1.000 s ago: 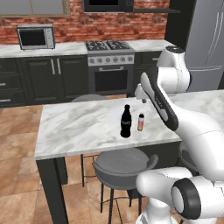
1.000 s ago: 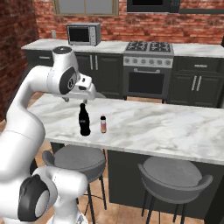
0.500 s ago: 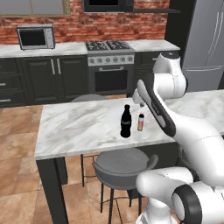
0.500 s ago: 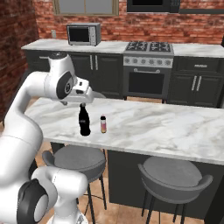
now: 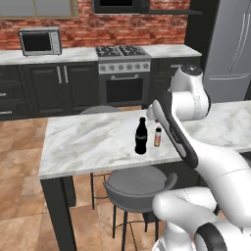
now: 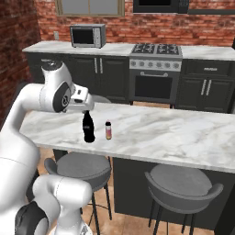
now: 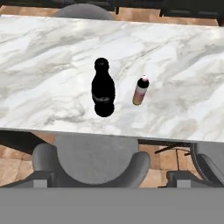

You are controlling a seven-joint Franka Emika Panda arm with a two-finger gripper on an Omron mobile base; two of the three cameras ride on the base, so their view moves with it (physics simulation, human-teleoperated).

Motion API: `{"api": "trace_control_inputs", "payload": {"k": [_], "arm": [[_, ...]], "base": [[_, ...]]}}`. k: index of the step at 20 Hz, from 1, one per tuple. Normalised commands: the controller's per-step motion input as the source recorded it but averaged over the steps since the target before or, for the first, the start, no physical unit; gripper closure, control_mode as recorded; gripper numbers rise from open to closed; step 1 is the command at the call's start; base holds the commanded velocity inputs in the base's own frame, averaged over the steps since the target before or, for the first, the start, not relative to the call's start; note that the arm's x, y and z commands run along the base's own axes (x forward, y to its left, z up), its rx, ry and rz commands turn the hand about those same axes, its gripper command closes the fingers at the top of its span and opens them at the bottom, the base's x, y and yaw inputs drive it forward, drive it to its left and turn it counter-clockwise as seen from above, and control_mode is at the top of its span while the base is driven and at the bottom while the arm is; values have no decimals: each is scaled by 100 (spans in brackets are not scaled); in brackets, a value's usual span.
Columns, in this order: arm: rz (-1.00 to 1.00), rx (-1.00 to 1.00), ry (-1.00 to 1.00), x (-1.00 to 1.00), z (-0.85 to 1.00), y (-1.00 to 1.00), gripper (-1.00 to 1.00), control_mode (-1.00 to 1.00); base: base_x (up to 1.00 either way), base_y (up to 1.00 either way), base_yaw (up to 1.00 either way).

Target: Place the large bottle from the dining counter next to the other large bottle outside the sink, and place the small bottle from the dining counter next to the other small bottle inside the sink.

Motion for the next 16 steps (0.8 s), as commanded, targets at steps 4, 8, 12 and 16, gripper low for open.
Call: {"api": "trace_control_inputs", "payload": {"k": [4,8,12,16], "arm": [[0,4,-6,-3,-31,3,-100,-100],[0,7,-3,0,-21,0,-100,-100],[0,3,0,0,-12,4,-100,-100],[0,0,0,0,-20,14,-100,-100]], "base": [[0,0,0],[0,0,0],[0,0,0],[0,0,0]]}}
